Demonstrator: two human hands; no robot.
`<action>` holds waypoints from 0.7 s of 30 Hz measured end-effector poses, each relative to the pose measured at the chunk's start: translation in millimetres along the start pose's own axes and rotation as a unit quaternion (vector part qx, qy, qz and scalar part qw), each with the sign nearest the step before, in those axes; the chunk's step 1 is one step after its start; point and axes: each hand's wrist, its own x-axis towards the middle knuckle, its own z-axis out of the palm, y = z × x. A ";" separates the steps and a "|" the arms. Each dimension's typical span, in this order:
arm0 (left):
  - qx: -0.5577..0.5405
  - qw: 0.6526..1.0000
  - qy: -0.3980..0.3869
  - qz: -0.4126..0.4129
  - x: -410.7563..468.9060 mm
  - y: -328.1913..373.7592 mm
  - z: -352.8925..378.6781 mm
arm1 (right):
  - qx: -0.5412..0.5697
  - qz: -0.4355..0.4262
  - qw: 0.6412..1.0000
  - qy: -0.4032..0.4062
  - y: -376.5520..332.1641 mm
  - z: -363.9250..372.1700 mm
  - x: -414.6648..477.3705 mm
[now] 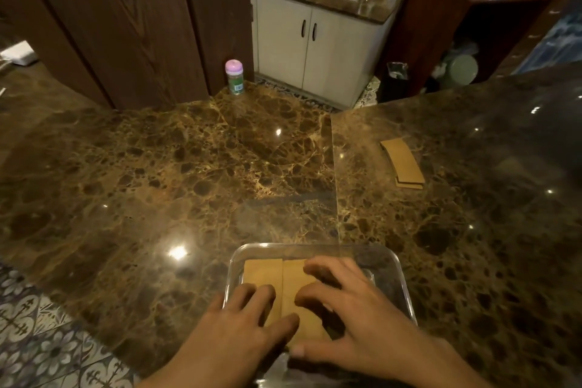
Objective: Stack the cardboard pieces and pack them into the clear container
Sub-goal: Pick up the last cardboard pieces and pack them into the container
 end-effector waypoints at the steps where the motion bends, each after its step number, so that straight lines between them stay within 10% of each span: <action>1: -0.014 1.000 -0.007 -0.007 -0.9 2.6 -1.2 | 0.044 0.017 0.998 0.044 0.2 -9.9 1.6; 6: -0.045 0.998 -0.041 -0.018 6.7 -4.8 -13.1 | 0.060 0.156 0.920 0.353 71.8 -89.8 51.6; 12: -0.155 0.980 -0.097 -0.075 37.0 -6.8 -83.0 | -0.018 0.394 0.873 0.285 190.2 -149.8 115.5; 21: -0.094 0.995 -0.040 -0.016 94.6 -30.0 -106.1 | -0.013 0.485 0.834 0.261 213.1 -155.9 149.1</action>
